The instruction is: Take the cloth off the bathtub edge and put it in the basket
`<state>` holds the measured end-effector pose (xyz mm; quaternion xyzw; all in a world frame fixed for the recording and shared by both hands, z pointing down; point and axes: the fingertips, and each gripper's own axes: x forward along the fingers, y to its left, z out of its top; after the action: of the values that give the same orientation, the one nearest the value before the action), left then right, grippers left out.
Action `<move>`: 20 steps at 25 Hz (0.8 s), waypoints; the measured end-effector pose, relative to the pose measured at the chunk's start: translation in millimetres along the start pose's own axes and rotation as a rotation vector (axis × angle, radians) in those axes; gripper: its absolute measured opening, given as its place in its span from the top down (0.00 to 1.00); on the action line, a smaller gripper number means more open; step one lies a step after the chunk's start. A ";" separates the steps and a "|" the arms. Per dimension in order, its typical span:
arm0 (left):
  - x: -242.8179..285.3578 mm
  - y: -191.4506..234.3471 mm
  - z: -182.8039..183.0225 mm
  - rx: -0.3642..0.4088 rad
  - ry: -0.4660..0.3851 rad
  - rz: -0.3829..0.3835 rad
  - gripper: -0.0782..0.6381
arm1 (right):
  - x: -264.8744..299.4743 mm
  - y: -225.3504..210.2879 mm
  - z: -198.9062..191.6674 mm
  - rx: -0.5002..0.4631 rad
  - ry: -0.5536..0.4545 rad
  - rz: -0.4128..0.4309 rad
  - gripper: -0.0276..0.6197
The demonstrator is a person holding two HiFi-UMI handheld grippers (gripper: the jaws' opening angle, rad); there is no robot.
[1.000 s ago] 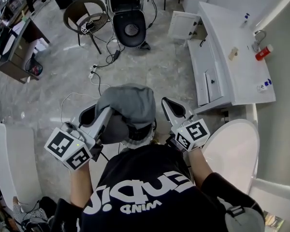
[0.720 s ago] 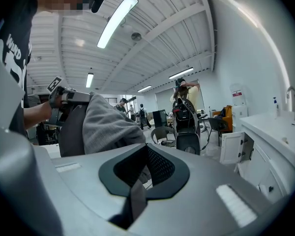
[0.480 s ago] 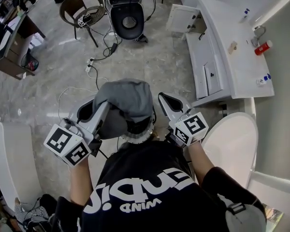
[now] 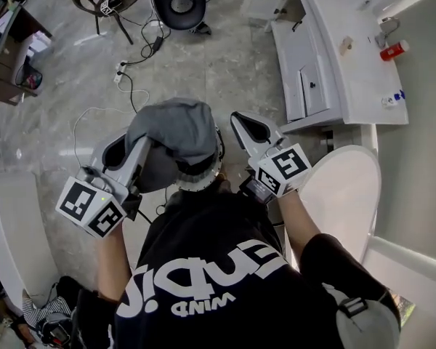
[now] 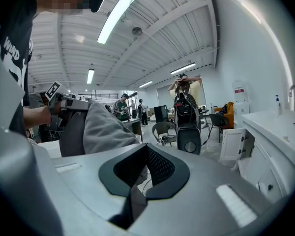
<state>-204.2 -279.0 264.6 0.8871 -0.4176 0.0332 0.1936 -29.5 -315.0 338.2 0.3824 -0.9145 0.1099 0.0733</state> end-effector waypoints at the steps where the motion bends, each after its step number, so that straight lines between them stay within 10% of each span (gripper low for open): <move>1: 1.4 1.3 -7.5 -0.009 0.005 0.000 0.82 | -0.1 0.1 -5.0 0.003 0.009 -0.002 0.94; 20: 62.1 45.3 -205.9 -0.096 0.214 0.025 0.82 | 26.9 9.5 -140.3 0.133 0.213 0.030 0.94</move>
<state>-176.9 -273.8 482.6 0.8630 -0.4066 0.1102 0.2788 -48.0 -290.8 478.0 0.3589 -0.8979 0.2114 0.1426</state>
